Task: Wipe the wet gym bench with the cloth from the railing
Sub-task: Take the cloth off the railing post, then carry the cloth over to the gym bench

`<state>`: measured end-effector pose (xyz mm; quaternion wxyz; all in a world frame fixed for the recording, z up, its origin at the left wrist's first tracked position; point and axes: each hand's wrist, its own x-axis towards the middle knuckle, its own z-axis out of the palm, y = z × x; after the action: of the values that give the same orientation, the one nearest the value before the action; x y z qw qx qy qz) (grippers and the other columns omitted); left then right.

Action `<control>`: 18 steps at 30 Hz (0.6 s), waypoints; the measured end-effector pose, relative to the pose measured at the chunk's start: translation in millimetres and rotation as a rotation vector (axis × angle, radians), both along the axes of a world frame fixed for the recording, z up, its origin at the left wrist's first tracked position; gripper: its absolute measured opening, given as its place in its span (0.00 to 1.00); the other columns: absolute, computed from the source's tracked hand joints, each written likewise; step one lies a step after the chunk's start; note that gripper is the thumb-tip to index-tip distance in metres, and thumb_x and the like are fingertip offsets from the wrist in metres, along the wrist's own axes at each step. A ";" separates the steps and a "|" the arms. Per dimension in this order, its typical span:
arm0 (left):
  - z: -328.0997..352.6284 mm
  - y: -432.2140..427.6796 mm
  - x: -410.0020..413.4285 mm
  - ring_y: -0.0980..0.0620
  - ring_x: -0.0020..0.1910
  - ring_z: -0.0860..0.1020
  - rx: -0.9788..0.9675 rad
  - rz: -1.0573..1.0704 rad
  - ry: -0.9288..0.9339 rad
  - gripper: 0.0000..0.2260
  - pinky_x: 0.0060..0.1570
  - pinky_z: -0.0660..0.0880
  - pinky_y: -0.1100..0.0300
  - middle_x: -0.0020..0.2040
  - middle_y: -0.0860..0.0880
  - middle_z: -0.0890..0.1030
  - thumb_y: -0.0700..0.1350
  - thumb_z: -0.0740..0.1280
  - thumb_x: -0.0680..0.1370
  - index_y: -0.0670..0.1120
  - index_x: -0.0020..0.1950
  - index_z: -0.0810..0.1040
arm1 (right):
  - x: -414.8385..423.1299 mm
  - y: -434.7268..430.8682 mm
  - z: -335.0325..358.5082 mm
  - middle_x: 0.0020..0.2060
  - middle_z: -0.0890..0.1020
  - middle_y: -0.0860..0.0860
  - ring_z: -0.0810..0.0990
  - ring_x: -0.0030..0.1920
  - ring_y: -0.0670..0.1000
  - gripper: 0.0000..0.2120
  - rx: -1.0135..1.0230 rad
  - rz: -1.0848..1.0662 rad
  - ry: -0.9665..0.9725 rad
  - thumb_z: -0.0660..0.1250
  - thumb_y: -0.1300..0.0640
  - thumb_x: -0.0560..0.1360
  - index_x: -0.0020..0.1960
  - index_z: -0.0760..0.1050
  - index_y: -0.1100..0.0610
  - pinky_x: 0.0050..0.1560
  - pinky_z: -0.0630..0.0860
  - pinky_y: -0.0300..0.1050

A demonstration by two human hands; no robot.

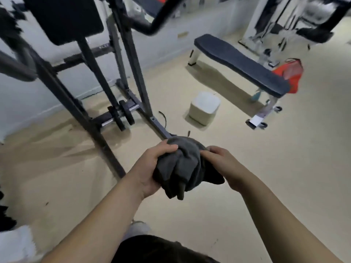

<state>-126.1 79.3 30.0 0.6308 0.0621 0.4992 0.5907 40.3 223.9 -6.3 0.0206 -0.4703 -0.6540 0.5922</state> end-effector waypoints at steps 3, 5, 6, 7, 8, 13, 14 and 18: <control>5.6 67.1 25.9 0.43 0.53 0.81 0.018 -0.091 -0.099 0.14 0.62 0.73 0.47 0.55 0.40 0.82 0.45 0.67 0.76 0.46 0.61 0.81 | 50.6 50.6 -5.0 0.40 0.84 0.46 0.80 0.44 0.51 0.24 -0.094 -0.051 -0.057 0.69 0.33 0.73 0.44 0.81 0.55 0.48 0.73 0.47; 6.2 109.9 34.7 0.42 0.55 0.80 0.020 -0.122 -0.155 0.14 0.68 0.69 0.46 0.54 0.41 0.83 0.45 0.69 0.75 0.47 0.60 0.81 | 74.0 79.1 -6.3 0.49 0.89 0.47 0.86 0.53 0.51 0.31 -0.217 -0.065 -0.085 0.67 0.25 0.72 0.53 0.86 0.52 0.57 0.79 0.48; 5.5 131.6 36.7 0.42 0.55 0.80 0.018 -0.132 -0.178 0.13 0.69 0.69 0.47 0.53 0.42 0.83 0.46 0.69 0.75 0.46 0.59 0.81 | 82.7 93.3 -7.1 0.53 0.89 0.48 0.86 0.57 0.50 0.31 -0.274 -0.088 -0.065 0.66 0.26 0.73 0.57 0.86 0.51 0.60 0.79 0.49; 4.5 154.5 37.1 0.43 0.55 0.81 0.015 -0.142 -0.190 0.13 0.68 0.70 0.48 0.52 0.42 0.84 0.47 0.70 0.75 0.45 0.58 0.82 | 90.3 108.5 -8.1 0.56 0.88 0.50 0.85 0.60 0.51 0.28 -0.318 -0.125 -0.015 0.68 0.30 0.75 0.60 0.85 0.51 0.63 0.80 0.51; 3.4 177.1 36.8 0.43 0.55 0.82 0.009 -0.157 -0.191 0.13 0.67 0.71 0.49 0.52 0.42 0.84 0.48 0.70 0.75 0.44 0.57 0.83 | 96.6 124.6 -9.3 0.59 0.88 0.52 0.85 0.62 0.53 0.24 -0.344 -0.174 0.044 0.70 0.37 0.77 0.62 0.85 0.54 0.66 0.79 0.53; -1.3 303.7 38.7 0.47 0.60 0.83 -0.101 -0.286 -0.089 0.21 0.64 0.75 0.50 0.61 0.42 0.84 0.58 0.69 0.78 0.43 0.61 0.84 | 104.8 221.6 0.6 0.56 0.86 0.65 0.85 0.52 0.66 0.14 -0.275 -0.504 0.211 0.71 0.59 0.78 0.62 0.83 0.63 0.54 0.81 0.61; 0.6 329.1 43.1 0.49 0.54 0.85 -0.105 -0.333 -0.051 0.18 0.55 0.79 0.52 0.57 0.44 0.86 0.57 0.69 0.78 0.45 0.58 0.85 | 106.4 243.8 2.9 0.54 0.87 0.65 0.85 0.48 0.64 0.13 -0.251 -0.595 0.212 0.71 0.60 0.77 0.60 0.83 0.62 0.48 0.80 0.59; -0.7 425.0 58.3 0.54 0.32 0.85 -0.094 -0.466 0.047 0.07 0.25 0.77 0.62 0.45 0.46 0.87 0.51 0.68 0.80 0.48 0.52 0.81 | 115.0 328.8 12.6 0.51 0.89 0.58 0.87 0.47 0.57 0.15 -0.216 -0.823 0.233 0.74 0.58 0.74 0.59 0.82 0.61 0.45 0.80 0.50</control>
<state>-67.8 504.3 29.3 0.7404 0.1599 0.5130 0.4037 155.2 552.7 6.3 0.2791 -0.6210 -0.3400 0.6487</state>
